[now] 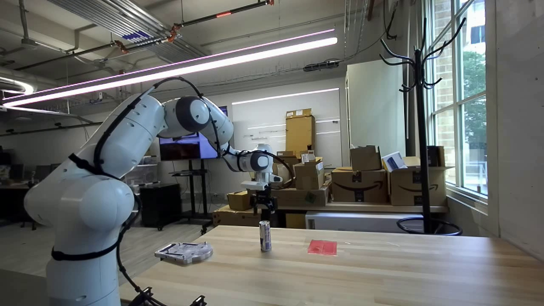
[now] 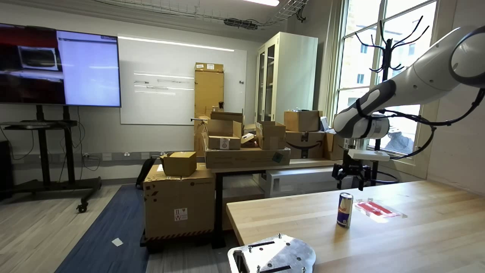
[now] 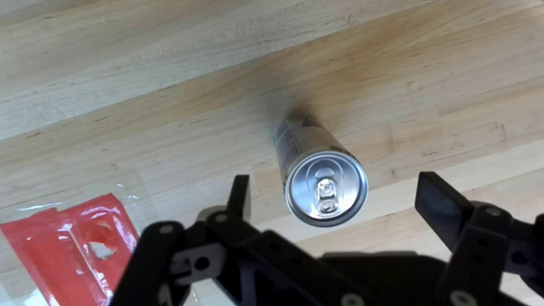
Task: Put the can on top of the silver object on the left.
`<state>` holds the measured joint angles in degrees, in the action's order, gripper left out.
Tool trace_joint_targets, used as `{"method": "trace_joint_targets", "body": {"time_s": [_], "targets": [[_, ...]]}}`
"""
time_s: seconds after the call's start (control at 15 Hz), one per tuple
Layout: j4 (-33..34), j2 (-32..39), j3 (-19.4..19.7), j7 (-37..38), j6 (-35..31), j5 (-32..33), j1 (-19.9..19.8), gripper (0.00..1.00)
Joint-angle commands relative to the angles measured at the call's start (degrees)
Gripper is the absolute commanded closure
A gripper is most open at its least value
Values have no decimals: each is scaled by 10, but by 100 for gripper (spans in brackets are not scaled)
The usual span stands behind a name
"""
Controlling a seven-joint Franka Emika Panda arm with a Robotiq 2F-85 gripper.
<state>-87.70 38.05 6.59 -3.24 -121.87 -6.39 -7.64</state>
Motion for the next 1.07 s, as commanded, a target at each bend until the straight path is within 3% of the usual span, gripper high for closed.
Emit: {"method": "trace_joint_targets", "body": {"time_s": [0.0, 1.0], "targets": [[21, 24, -8, 14, -3, 12, -3, 0], [60, 80, -7, 16, -4, 23, 0, 0]]}}
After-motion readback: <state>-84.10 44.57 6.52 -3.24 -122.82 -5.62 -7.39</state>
